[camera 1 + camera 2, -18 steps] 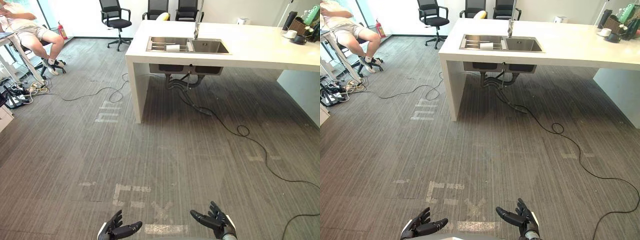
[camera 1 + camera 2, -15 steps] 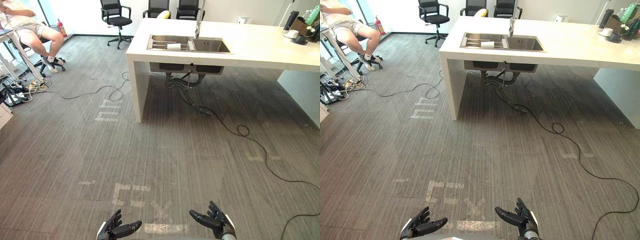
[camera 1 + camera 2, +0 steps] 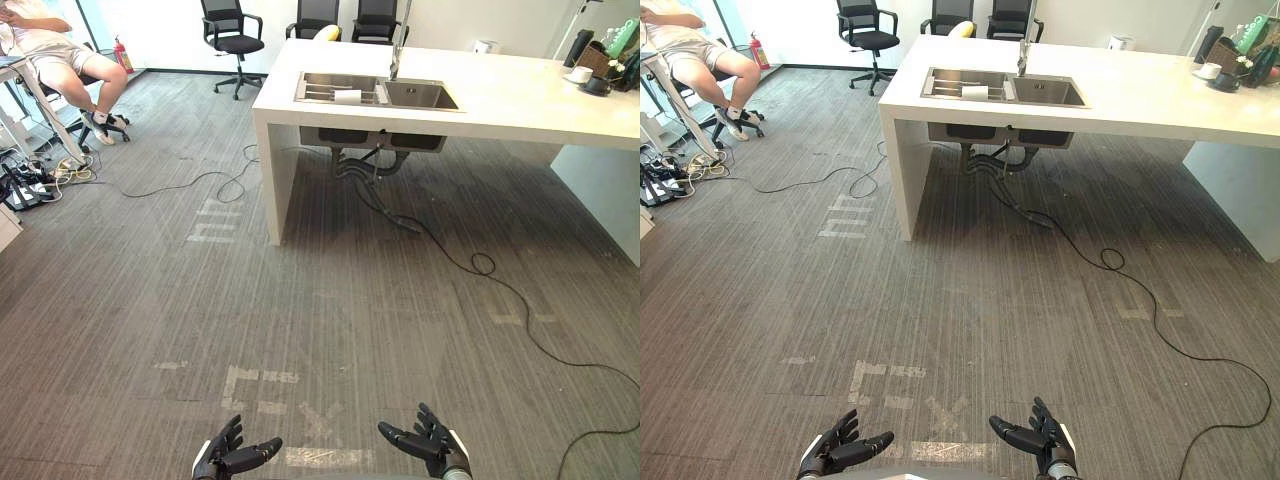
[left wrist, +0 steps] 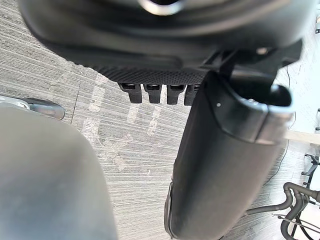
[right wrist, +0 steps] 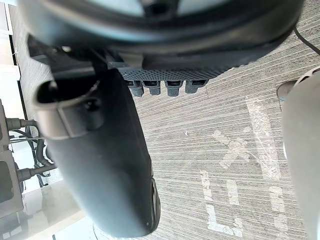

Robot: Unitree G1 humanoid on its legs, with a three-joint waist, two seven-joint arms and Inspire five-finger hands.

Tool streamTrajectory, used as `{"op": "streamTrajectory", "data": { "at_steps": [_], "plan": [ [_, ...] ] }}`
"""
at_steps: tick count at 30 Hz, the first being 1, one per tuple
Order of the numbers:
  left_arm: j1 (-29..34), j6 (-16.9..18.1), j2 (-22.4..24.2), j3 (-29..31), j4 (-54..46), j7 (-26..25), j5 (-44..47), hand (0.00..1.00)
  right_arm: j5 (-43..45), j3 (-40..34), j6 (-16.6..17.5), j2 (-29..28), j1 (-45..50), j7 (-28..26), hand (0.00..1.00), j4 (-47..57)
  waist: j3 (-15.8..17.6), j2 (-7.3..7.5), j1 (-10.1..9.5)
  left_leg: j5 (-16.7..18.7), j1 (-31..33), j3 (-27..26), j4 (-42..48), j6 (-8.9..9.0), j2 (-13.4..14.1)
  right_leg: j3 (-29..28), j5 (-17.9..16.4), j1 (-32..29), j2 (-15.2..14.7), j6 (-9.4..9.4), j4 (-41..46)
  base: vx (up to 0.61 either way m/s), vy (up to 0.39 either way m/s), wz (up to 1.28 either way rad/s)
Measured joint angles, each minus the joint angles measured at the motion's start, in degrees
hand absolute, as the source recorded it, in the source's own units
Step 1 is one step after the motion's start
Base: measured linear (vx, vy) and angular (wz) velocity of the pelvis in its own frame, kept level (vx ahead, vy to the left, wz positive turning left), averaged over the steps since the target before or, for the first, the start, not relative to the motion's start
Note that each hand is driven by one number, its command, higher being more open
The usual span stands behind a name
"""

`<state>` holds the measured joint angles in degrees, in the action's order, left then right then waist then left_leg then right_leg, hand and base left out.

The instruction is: Walk over to the sink, pick up the cup, carry it to the dishwasher, place the cup inside the dishwasher, then close the dishwasher door

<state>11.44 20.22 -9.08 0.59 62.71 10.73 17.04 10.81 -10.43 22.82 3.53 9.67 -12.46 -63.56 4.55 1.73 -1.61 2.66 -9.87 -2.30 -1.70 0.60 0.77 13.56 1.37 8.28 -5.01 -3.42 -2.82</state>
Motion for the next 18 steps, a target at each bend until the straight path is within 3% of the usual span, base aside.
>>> {"op": "streamTrajectory", "data": {
  "at_steps": [18],
  "plan": [
    [0.0,0.0,0.0,0.0,0.0,0.5,0.0,1.0,0.0,0.0,0.0,0.0,0.0,0.5,1.0,0.0,-0.1,-0.05,0.09,0.1,-0.3,-0.7,0.0,0.08,0.1,-0.7,0.0,0.0,0.1,0.02,0.0,0.0,0.0,-0.01]
  ]
}}
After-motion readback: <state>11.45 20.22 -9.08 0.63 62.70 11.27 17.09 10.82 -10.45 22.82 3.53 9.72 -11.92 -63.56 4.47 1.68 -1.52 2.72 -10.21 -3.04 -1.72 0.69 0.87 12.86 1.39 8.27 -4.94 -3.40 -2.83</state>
